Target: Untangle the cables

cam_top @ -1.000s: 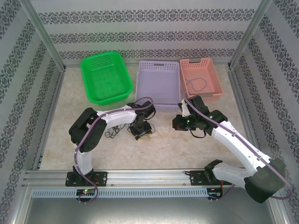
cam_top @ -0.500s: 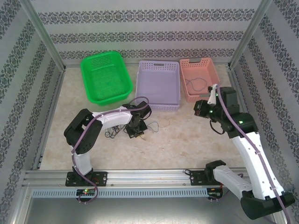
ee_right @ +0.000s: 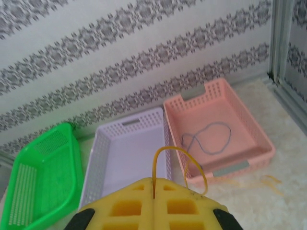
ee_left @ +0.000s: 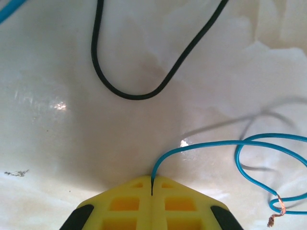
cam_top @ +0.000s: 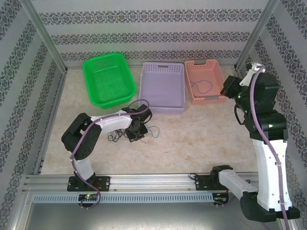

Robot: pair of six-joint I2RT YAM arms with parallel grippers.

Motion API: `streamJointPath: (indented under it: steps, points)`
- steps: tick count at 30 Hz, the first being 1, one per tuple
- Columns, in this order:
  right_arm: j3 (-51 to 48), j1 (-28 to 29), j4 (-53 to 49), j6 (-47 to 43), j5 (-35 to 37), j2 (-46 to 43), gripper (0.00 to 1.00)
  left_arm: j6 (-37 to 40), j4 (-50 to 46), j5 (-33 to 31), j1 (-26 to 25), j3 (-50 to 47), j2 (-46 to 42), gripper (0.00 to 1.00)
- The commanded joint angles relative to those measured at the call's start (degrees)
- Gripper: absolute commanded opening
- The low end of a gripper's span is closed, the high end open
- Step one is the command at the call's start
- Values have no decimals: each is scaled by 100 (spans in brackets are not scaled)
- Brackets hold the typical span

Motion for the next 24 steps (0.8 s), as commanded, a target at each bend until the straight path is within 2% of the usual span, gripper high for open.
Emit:
streamJointPath:
  steps: [1,4,5,7,8,10,12,16,20,24]
  points:
    - [452,-71,311,-230,-134,106,0,170,-410,-425,177,-218,-53,0]
    - [602,-71,400,-172,-610,245,0,224,-440,-384,183,-84,-145,0]
    - [615,-71,422,-154,-751,281,0,265,-453,-360,174,-6,-190,6]
    - [604,-71,500,-59,-1084,343,0,325,-582,-319,174,270,-325,31]
    - [589,-71,541,-5,-1236,370,0,326,-689,-326,174,408,-402,39]
    - [512,-71,711,138,-1588,423,0,295,-926,-337,174,748,-628,51]
    - [467,-67,871,298,-2000,534,0,202,-1121,-340,174,1036,-856,58]
    - [332,-50,1220,617,-2715,777,0,-81,-1279,-240,182,1432,-1247,66]
    - [185,51,1387,813,-2871,991,0,-411,-1124,122,209,1519,-1445,68]
    - [86,253,1640,1013,-2974,1321,0,-606,-1124,126,211,1623,-1662,69]
